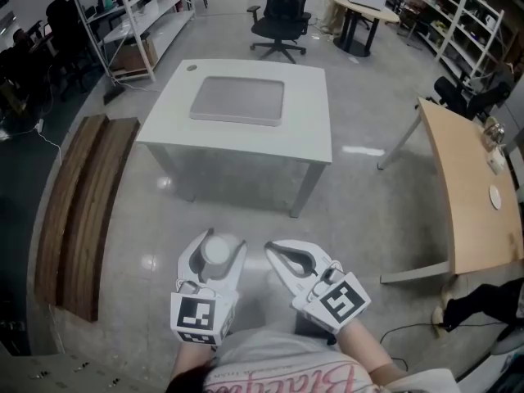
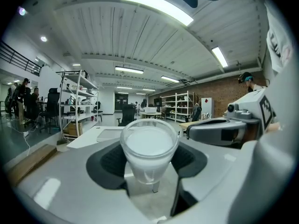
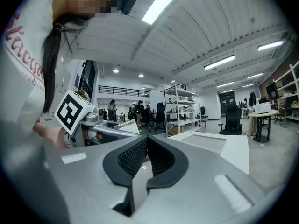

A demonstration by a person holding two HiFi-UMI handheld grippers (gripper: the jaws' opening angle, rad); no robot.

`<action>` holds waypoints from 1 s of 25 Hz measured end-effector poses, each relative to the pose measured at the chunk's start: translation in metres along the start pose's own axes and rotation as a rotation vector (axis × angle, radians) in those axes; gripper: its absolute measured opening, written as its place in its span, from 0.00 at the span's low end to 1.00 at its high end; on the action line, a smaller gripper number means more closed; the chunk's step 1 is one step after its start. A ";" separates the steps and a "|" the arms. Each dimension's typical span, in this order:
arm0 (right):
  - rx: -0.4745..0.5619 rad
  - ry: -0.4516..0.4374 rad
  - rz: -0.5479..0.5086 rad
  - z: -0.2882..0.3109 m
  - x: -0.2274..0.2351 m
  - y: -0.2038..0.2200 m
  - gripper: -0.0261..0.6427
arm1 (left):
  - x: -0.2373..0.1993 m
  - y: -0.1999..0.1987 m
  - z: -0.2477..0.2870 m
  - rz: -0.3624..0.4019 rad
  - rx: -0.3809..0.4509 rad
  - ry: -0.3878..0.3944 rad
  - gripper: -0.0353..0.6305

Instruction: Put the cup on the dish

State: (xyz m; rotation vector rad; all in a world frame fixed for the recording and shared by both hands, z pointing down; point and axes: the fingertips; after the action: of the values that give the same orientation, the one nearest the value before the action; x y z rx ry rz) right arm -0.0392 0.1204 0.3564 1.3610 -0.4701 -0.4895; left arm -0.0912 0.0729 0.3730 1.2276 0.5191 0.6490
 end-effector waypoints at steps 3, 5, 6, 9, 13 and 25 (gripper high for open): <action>-0.014 -0.027 -0.011 0.013 0.023 -0.004 0.04 | -0.011 -0.009 0.026 -0.044 -0.005 -0.012 0.44; -0.018 -0.039 -0.014 0.020 0.039 -0.007 0.04 | -0.015 -0.016 0.043 -0.054 -0.003 -0.017 0.44; -0.018 -0.044 -0.018 0.023 0.047 -0.009 0.04 | -0.016 -0.021 0.051 -0.052 0.001 -0.021 0.44; -0.022 -0.052 -0.040 0.031 0.070 -0.016 0.04 | -0.020 -0.032 0.073 -0.048 0.013 -0.032 0.44; -0.030 -0.048 -0.045 0.039 0.094 -0.017 0.04 | -0.021 -0.038 0.097 -0.045 0.010 -0.027 0.44; -0.085 -0.049 0.006 0.071 0.140 -0.005 0.04 | -0.047 -0.038 0.154 -0.065 -0.025 -0.032 0.44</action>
State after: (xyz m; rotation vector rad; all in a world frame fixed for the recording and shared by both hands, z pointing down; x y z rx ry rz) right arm 0.0330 -0.0189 0.3674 1.2676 -0.4882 -0.5329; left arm -0.0133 -0.0730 0.3778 1.1913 0.5205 0.5779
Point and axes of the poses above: the fingertips, and each gripper's own axes: z forward along the fingers, x to its right, y out of its underside, and after that the axes turned 3 degrees about -x, right-handed
